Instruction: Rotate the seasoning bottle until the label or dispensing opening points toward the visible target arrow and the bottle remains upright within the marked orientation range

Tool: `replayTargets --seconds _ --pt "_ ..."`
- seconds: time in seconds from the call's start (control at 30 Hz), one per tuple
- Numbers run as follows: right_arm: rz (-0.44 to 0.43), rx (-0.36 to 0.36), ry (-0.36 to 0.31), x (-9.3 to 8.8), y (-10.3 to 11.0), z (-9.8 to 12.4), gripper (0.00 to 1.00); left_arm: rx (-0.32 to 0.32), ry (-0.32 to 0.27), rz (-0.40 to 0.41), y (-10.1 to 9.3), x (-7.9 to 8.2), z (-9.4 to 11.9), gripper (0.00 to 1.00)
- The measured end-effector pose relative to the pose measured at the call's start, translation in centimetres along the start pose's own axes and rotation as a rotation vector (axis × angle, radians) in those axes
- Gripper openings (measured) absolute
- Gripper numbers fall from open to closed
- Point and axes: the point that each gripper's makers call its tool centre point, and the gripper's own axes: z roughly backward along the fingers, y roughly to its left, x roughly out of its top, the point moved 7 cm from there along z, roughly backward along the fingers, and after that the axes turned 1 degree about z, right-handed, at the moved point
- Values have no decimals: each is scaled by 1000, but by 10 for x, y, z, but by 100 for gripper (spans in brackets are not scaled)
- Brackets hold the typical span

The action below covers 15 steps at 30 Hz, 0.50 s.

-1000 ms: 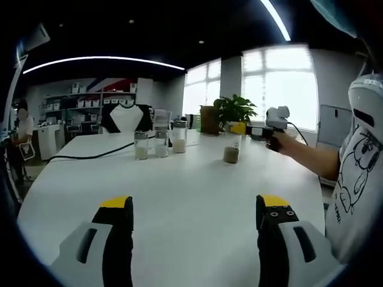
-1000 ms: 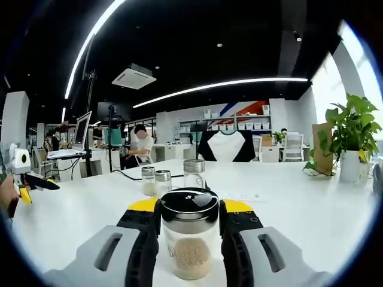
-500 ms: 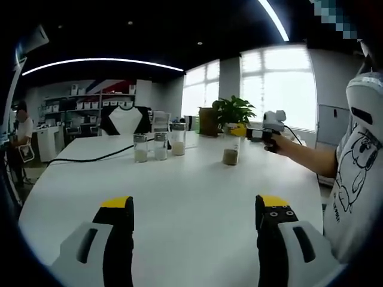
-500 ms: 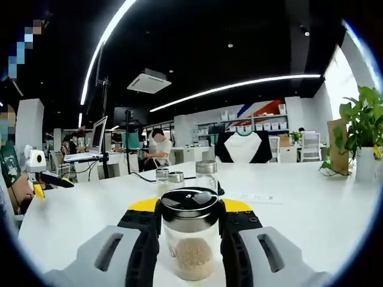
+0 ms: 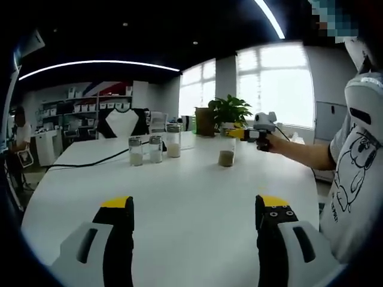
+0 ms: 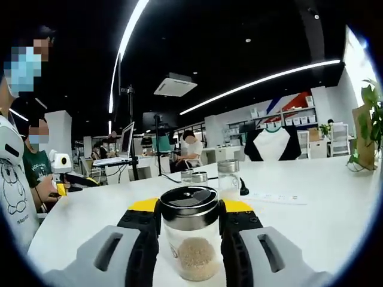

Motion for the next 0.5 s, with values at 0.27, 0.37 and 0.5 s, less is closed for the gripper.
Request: replayTargets --seconds 0.27,0.37,0.5 --pt "-89 -12 -77 7 0 6 42 8 10 -6 -1 0 2 88" --pt "-65 -28 -86 13 5 12 54 12 7 -2 0 1 3 88" --pt "-11 -52 -77 22 10 17 56 7 4 -2 -1 3 -1 88"
